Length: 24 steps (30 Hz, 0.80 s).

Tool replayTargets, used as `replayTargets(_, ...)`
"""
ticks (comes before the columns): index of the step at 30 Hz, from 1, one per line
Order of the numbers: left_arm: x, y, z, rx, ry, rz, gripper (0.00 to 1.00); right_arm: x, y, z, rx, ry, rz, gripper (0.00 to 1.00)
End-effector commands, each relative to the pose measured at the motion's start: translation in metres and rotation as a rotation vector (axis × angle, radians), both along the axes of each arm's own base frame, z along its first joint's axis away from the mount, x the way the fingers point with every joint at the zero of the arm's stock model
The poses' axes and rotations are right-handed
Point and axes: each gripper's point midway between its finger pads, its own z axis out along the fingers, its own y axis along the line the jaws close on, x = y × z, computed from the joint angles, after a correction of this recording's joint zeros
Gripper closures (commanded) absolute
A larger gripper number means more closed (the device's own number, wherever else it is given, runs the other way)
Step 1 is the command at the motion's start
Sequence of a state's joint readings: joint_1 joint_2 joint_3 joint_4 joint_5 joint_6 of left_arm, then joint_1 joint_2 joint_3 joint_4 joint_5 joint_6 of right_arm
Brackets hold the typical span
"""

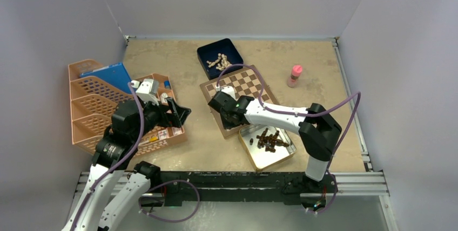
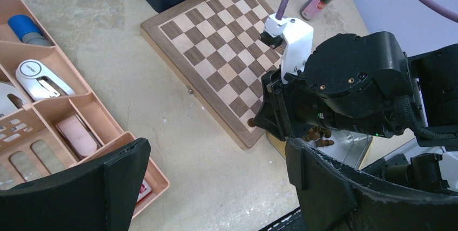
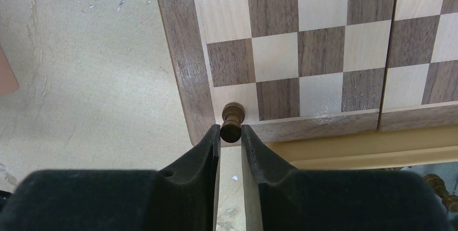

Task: Set up the chess pieces on the board
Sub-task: Place the chess piece on the chessboard.

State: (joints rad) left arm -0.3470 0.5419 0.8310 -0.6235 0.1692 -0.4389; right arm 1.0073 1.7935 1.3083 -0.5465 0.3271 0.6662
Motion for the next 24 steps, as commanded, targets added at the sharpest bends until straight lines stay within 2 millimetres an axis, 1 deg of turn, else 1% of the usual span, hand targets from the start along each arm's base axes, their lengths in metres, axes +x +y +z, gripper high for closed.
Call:
replayTargets(1,0.003,0.001,0.009,-0.024,-0.022,0.016,0.04,0.006,0.003,0.011,0.009,-0.036,-0.012,0.77)
replayTargets(6,0.003,0.0,0.008,-0.022,-0.02,0.01,0.04,0.005,0.004,0.017,0.029,-0.041,-0.009,0.66)
replayTargets(9,0.003,0.0,0.008,-0.022,-0.02,0.008,0.04,0.007,0.003,0.025,0.045,-0.058,-0.02,0.62)
replayTargets(12,0.003,0.0,0.008,-0.023,-0.021,0.008,0.04,0.008,-0.004,0.034,0.045,-0.08,-0.052,0.58)
replayTargets(17,0.004,-0.002,0.006,-0.02,-0.013,-0.002,0.04,0.005,-0.017,0.062,0.103,-0.131,-0.104,0.57)
replayTargets(21,0.006,-0.004,0.004,-0.014,0.001,-0.007,0.04,-0.003,-0.031,0.085,0.161,-0.163,-0.119,0.59)
replayTargets(24,0.006,-0.005,0.003,-0.013,0.003,-0.011,0.04,-0.014,-0.05,0.088,0.168,-0.153,-0.155,0.61)
